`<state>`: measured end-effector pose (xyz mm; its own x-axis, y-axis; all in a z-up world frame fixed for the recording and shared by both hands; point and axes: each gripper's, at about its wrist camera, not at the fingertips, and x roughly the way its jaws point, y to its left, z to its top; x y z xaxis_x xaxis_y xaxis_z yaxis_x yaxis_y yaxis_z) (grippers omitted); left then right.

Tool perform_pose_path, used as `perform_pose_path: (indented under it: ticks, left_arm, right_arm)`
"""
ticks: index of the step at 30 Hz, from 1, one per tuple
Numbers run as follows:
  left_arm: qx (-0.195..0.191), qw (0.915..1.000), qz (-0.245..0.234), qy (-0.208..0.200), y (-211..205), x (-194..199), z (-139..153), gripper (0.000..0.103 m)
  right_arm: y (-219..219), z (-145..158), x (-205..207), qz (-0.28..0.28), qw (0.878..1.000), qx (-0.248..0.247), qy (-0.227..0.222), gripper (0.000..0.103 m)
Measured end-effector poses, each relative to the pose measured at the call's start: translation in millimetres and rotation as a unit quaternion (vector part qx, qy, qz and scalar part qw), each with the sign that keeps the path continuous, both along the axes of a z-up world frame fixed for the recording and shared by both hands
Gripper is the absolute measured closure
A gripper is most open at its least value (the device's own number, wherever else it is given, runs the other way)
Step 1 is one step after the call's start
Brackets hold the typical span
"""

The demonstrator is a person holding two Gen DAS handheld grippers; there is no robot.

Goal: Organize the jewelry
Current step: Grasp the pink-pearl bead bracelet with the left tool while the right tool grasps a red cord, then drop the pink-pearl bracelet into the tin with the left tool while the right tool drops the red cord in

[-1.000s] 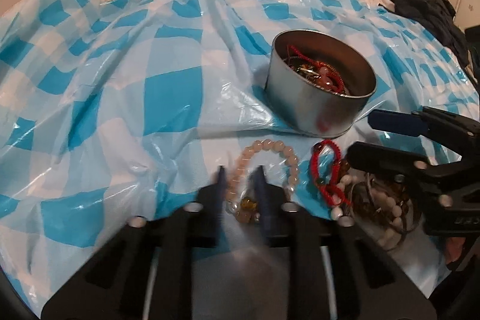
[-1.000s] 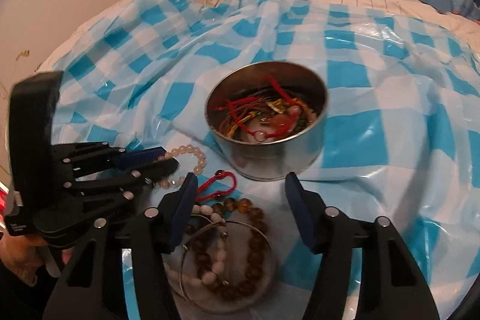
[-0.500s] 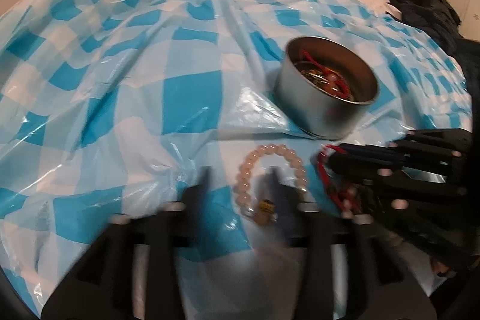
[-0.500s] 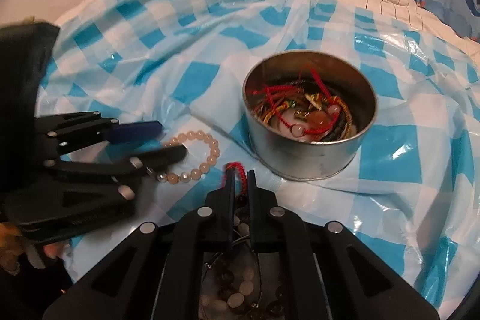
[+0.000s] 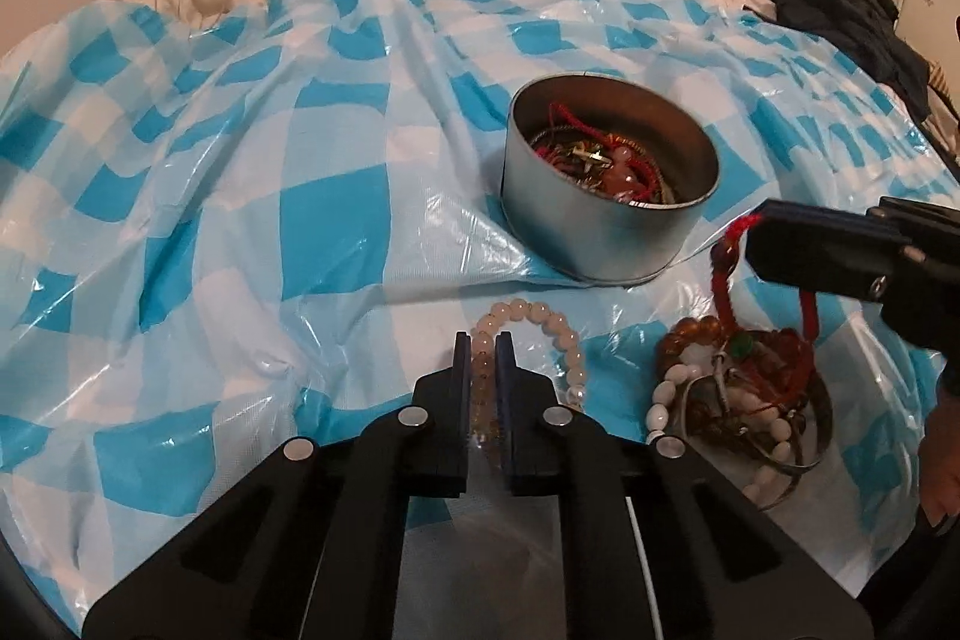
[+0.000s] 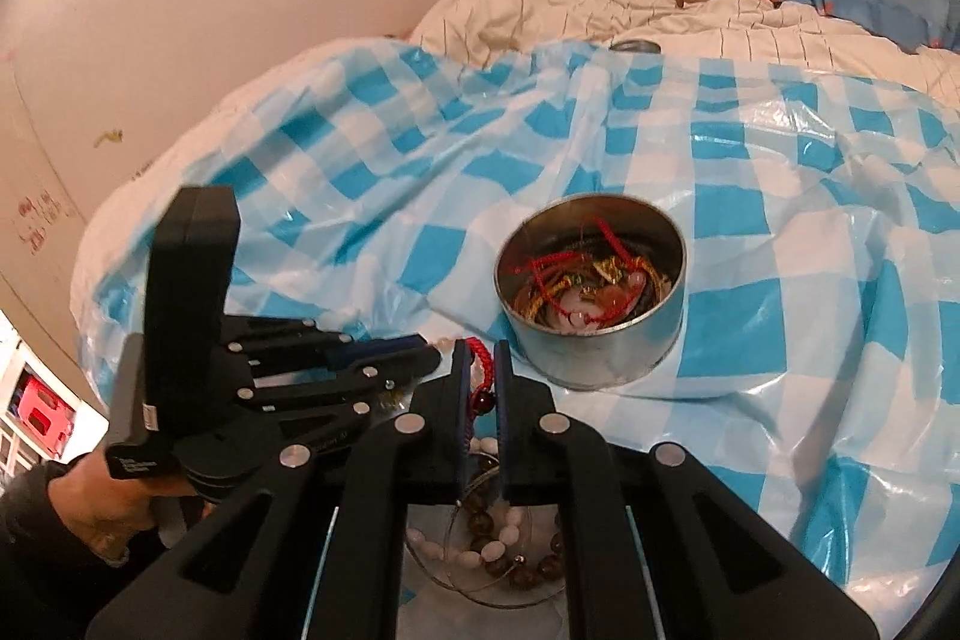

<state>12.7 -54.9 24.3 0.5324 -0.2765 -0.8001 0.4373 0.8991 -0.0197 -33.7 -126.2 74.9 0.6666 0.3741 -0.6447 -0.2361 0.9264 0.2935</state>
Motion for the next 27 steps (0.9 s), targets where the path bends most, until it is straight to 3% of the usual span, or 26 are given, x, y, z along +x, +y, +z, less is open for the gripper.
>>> perform_pose_path:
  ticks: [27]
  left_arm:
    - [-0.036,0.9981,-0.022,-0.045,-12,-15,36,0.096]
  right_arm:
    - [-17,12,-8,-0.009,1.0,0.019,-0.023,0.095]
